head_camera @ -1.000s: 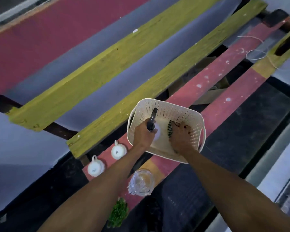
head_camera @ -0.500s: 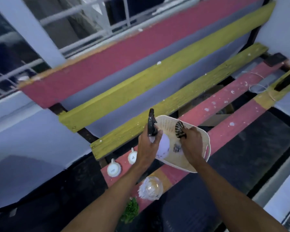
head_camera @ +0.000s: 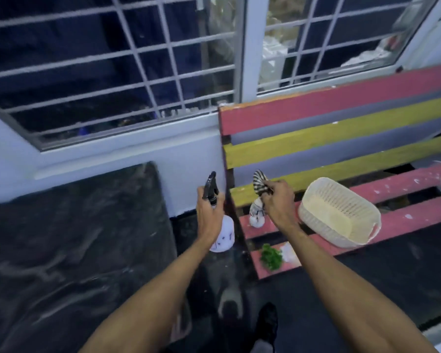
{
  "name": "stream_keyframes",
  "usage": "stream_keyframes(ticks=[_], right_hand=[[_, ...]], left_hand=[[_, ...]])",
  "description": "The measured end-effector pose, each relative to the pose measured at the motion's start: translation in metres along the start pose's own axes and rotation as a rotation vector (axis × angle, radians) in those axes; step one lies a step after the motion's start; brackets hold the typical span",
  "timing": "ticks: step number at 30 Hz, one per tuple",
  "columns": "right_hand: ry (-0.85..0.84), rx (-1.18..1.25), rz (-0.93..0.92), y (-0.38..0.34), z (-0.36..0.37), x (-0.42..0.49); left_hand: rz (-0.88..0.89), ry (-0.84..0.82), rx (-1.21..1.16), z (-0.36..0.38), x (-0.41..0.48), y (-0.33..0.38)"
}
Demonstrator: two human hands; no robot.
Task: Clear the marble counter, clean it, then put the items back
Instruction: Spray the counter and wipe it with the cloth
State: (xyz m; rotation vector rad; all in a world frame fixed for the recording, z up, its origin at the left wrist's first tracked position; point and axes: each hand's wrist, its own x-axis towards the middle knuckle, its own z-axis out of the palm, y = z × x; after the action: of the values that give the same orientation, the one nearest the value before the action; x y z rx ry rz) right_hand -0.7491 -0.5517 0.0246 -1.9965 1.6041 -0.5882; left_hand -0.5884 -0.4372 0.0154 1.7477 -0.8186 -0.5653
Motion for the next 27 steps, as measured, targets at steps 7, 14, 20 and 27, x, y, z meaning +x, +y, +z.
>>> stream_keyframes(ticks=[7,14,20,27], right_hand=[[-0.047,0.068,-0.086,-0.141,0.077,-0.092],[-0.151,0.079,-0.109,-0.216,0.139,-0.143],[-0.215,0.043,-0.175,-0.249,0.176,-0.146],[-0.256,0.071,-0.174,-0.266,0.205,-0.115]], left_hand=[[-0.136,0.086,-0.032,-0.191,-0.007,-0.042],[-0.246,0.157,-0.025,-0.3,-0.008,-0.088],[-0.308,0.259,0.109,-0.329,-0.005,-0.09],[-0.383,0.245,0.152,-0.337,0.017,-0.1]])
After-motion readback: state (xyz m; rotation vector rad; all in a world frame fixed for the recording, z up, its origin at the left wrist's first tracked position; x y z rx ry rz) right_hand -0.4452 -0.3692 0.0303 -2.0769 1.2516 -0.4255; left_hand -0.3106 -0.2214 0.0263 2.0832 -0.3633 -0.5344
